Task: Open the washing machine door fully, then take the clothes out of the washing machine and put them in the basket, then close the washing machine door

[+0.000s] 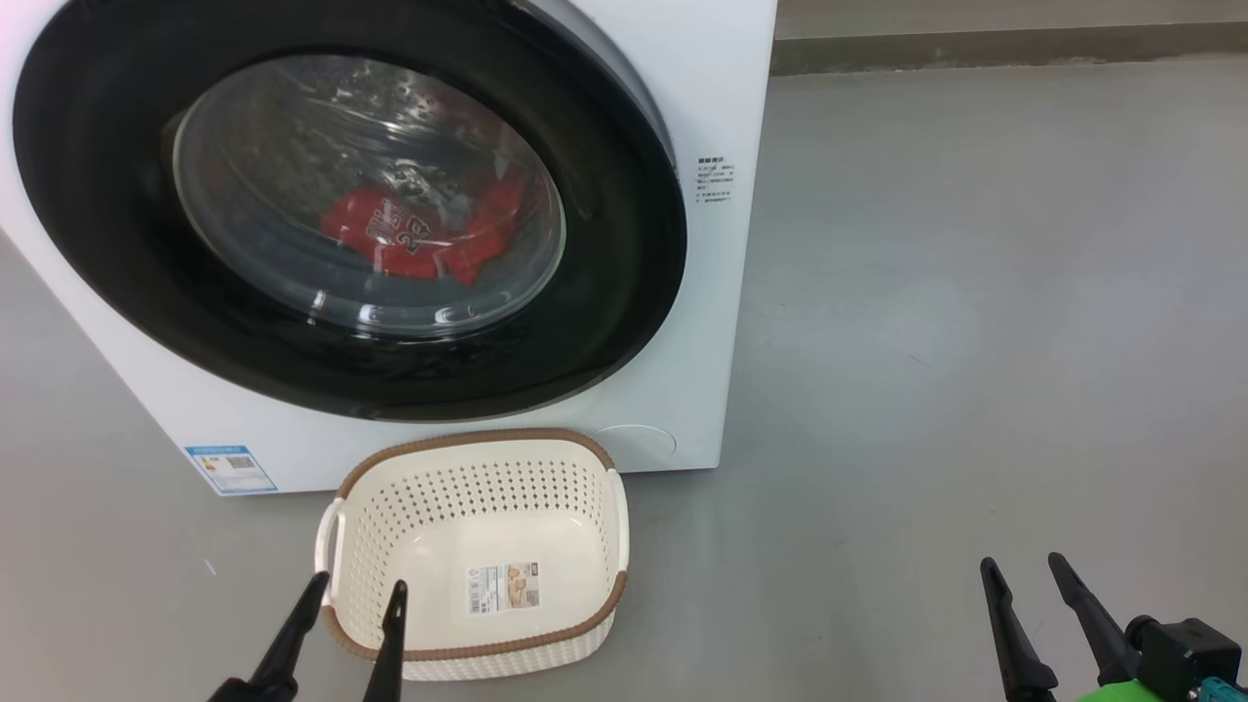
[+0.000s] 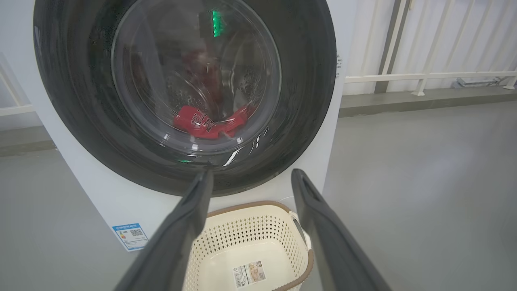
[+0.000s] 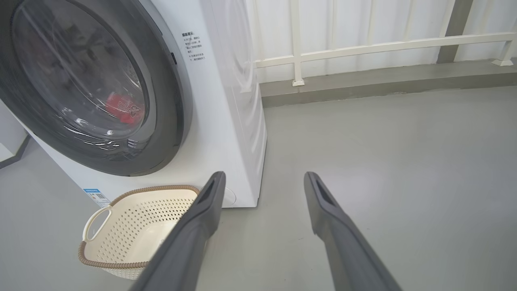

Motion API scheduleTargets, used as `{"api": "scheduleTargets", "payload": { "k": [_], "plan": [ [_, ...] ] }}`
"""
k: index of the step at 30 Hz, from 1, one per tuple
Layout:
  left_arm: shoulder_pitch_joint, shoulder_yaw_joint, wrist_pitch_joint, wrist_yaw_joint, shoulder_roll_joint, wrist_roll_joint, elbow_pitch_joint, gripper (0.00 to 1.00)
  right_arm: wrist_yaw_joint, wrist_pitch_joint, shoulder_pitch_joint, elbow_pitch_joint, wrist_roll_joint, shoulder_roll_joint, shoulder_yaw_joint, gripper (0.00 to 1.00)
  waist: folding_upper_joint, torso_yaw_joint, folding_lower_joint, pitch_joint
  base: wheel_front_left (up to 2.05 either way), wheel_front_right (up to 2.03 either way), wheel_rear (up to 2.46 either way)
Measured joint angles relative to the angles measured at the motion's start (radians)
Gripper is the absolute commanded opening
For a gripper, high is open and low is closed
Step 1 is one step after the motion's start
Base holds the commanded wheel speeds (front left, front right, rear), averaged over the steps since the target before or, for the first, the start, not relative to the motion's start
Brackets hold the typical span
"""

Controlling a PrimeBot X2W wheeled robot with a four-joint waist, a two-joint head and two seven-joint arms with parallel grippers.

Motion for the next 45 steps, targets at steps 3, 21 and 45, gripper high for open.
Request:
{"api": "scheduleTargets", "payload": {
  "k": [3, 21, 45],
  "plan": [
    [0.0, 0.003, 0.0, 0.0, 0.0, -0.031, 0.021, 1.0, 0.0, 0.0, 0.0, -0.001, 0.006, 0.005, -0.004, 1.0, 0.0, 0.0, 0.0, 0.0, 0.0, 0.0, 0.0],
    [0.0, 0.007, 0.0, 0.0, 0.0, -0.07, 0.051, 1.0, 0.0, 0.0, 0.0, -0.006, 0.016, 0.01, -0.02, 1.0, 0.0, 0.002, 0.0, -0.005, 0.0, 0.0, 0.0],
    [-0.032, -0.006, 0.0, 0.0, -0.005, -0.088, 0.068, 1.0, 0.0, -0.007, -0.389, 0.052, 0.443, -0.042, 0.12, 0.0, 0.0, 0.041, 0.0, 0.05, 0.0, 0.0, 0.0]
  ]
}}
